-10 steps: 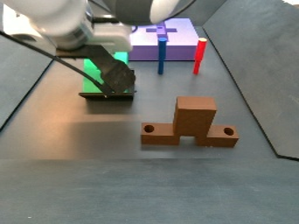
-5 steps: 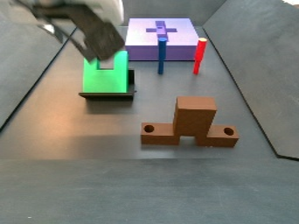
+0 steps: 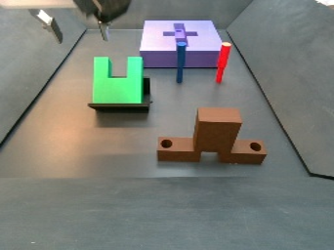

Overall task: Pick up the green object. Move up. Place the green object on the fixture. Regrasp the green object. Move to above the board. Insert the green object.
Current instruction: Regrasp the green object.

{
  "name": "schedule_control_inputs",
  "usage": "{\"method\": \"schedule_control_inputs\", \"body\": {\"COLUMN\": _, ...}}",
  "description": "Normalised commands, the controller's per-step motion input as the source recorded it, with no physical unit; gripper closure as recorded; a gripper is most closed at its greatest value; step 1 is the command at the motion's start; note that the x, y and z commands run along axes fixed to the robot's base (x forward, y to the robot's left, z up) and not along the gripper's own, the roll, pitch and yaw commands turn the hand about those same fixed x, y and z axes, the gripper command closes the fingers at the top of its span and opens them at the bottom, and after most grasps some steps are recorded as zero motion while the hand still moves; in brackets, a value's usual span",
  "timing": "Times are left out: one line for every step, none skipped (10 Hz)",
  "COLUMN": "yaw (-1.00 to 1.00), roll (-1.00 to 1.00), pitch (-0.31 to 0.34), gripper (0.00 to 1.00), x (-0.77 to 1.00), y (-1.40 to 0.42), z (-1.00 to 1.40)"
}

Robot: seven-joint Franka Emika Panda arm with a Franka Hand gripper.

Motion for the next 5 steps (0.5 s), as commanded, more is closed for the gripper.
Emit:
{"method": "schedule_control_inputs", "body": {"yaw": 0.51, "roll": 0.15, "pitch": -0.009, "gripper": 0.00, "x": 0.10, "y": 0.00, "z": -0.07}}
{"method": "schedule_control_inputs", "body": {"yaw": 0.44, "roll": 0.48, "pitch": 0.000, "gripper": 0.00, "x": 0.04, "y": -0.03, "z": -0.08}}
{"method": "schedule_control_inputs", "body": {"yaw": 0.38, "roll": 0.68, "pitch": 0.000, "gripper": 0.00, "x": 0.02, "y": -0.08, "z": 0.00}}
{"method": "schedule_control_inputs", "body": {"yaw": 0.20, "roll": 0.79, "pitch": 0.000, "gripper": 0.00, "x": 0.00, "y": -0.05, "z": 0.00}}
{"method": "schedule_control_inputs", "body": {"yaw": 0.00, "roll": 0.71, "pitch": -0.123, "gripper": 0.00, "x": -0.05, "y": -0.03, "z": 0.00}}
